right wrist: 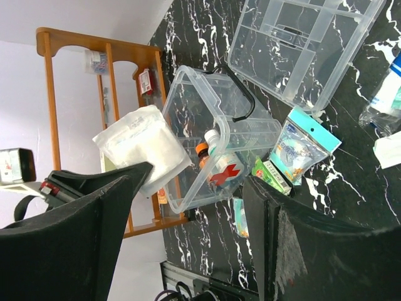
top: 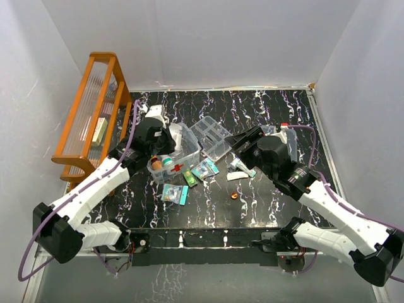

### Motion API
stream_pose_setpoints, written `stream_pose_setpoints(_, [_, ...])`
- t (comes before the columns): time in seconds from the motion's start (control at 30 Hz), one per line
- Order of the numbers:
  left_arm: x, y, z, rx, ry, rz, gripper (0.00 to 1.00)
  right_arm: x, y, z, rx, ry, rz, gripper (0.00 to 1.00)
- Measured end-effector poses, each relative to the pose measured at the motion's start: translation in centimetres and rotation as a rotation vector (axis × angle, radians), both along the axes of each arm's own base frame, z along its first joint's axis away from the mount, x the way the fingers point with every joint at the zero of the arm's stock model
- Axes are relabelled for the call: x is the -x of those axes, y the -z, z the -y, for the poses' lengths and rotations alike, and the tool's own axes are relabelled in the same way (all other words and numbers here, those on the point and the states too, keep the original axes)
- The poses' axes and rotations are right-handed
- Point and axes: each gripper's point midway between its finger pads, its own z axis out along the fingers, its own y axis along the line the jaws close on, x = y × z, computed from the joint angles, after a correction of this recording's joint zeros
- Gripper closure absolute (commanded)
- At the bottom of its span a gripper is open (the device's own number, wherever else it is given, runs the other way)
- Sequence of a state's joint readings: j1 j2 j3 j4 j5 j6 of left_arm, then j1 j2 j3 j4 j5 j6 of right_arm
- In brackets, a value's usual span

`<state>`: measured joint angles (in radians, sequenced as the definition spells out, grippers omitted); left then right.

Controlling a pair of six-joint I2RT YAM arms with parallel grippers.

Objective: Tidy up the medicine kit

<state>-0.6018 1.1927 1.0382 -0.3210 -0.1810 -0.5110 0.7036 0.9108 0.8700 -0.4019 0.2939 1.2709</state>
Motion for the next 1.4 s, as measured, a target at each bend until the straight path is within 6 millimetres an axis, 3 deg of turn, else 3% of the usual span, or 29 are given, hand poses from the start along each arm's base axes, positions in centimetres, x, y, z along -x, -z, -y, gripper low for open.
stream_pose_setpoints(0.17, [-1.1,2.8,0.6,-0.007,-0.041,-0.065,0.92,0.1,0.4,0.0,0.002,0.003,-0.015,0.35])
stream_pose_setpoints(0.33, [-2.7,7.9,1.8,-0.044,-0.062,-0.163,0.93,0.0,1.4,-0.4,0.023,-0.013,-0.041,0.37])
stream_pose_setpoints(0.43, [-2.8,9.9,2.0,-0.055,-0.075,-0.210,0.93,0.1,2.2,-0.7,0.047,-0.030,-0.064,0.37])
stream_pose_setpoints(0.67, [-3.0,10.5,2.9,0.029,-0.139,-0.254,0.86,0.1,2.7,-0.9,0.073,-0.052,-0.078,0.37])
stream_pose_setpoints(0.87, [-3.0,12.8,3.7,0.077,-0.204,-0.348,0.84,0.2,2.6,-1.1,0.073,-0.066,-0.076,0.37])
stream_pose_setpoints(0.93, [-3.0,13.2,3.7,0.081,-0.219,-0.361,0.79,0.2,2.6,-1.1,0.073,-0.066,-0.075,0.37])
stream_pose_setpoints(1.1, [-3.0,13.3,3.6,0.080,-0.227,-0.364,0.54,0.3,2.1,-1.0,0.065,-0.066,-0.064,0.37])
stream_pose_setpoints(1.4, [-2.7,13.9,1.9,-0.011,-0.244,-0.355,0.30,0.3,2.0,-1.0,0.064,-0.067,-0.060,0.37])
